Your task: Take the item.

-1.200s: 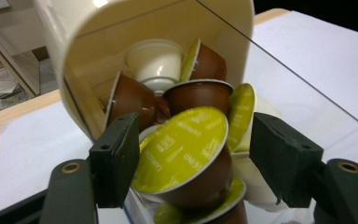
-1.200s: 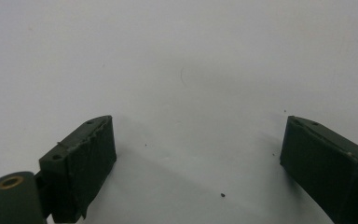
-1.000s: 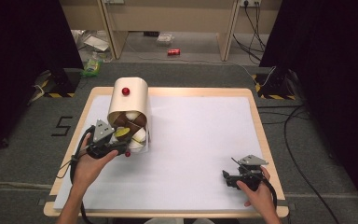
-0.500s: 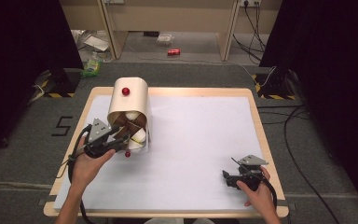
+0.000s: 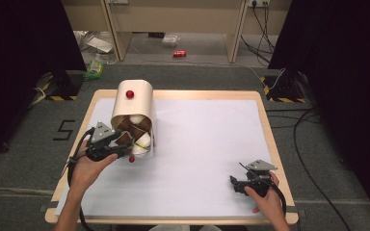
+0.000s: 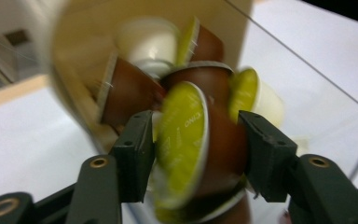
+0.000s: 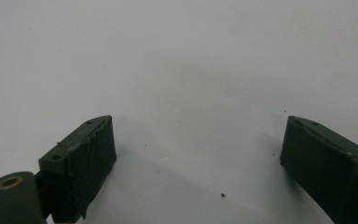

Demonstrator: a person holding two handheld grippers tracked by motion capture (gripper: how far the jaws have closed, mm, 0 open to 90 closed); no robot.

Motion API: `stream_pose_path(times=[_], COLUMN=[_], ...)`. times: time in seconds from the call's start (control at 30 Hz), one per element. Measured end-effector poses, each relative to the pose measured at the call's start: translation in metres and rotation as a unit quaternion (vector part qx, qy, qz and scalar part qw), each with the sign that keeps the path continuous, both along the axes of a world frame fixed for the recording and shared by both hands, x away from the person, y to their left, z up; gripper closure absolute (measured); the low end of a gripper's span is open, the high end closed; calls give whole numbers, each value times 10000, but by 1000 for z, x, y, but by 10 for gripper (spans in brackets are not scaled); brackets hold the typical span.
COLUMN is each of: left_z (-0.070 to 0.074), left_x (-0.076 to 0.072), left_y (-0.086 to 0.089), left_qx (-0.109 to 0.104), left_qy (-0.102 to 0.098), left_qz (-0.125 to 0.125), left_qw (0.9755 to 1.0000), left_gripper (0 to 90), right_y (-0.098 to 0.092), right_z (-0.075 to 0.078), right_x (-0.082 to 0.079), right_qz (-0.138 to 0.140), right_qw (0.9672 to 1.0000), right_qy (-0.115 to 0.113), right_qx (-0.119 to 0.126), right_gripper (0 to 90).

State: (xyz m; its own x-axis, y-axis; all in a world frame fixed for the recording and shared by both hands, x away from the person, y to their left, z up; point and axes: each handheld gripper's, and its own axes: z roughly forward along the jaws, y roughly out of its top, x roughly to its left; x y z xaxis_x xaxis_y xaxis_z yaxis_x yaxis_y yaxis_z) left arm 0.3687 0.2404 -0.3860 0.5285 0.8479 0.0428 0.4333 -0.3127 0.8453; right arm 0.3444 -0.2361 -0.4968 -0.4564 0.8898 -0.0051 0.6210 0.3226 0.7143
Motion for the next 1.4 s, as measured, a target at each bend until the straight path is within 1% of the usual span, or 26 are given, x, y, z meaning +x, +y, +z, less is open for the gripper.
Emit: stream_pose_path(times=[0.07,0.2,0.27,0.33,0.37,0.4,0.57,0.73,0.9,1.03,1.1,1.33,1.4], left_z=[-2,-1,-2,-2,-1,1,2,5,13,15,17,19,20], left_x=[0,-1,-1,-2,-2,-3,-4,-7,-14,-16,-18,-21,-22], left_y=[-2,-1,-2,-2,-2,-1,2,4,5,8,12,21,26], left_qx=[25,21,60,37,16,8,-10,-91,-136,-217,-263,-291,-411], left_qy=[-22,-28,-68,-92,-119,-184,-222,-289,-371,-375,-376,-392,-387], left_qz=[-3,19,44,57,58,84,109,86,0,-11,23,64,55], left_qw=[10000,10000,9999,9999,9999,9998,9997,9995,9992,9991,9989,9988,9984], left_gripper=[442,454,455,458,464,491,513,525,528,527,527,527,527], right_y=[0,0,0,0,0,0,0,0,0,0,0,0,0], right_z=[0,0,0,0,0,0,0,0,0,0,0,0,0], right_x=[0,0,0,0,0,0,0,0,0,0,0,0,0], right_qz=[1,-1,-1,3,0,-1,3,4,0,0,4,6,7], right_qw=[10000,10000,10000,10000,10000,10000,10000,10000,10000,10000,10000,10000,10000], right_qy=[-3,0,1,-4,2,2,-2,-3,2,2,-1,-3,-4], right_qx=[-3,2,2,1,2,2,-4,-2,3,3,-1,-2,-4], right_gripper=[107,107,107,107,107,107,107,107,107,107,107,107,107])
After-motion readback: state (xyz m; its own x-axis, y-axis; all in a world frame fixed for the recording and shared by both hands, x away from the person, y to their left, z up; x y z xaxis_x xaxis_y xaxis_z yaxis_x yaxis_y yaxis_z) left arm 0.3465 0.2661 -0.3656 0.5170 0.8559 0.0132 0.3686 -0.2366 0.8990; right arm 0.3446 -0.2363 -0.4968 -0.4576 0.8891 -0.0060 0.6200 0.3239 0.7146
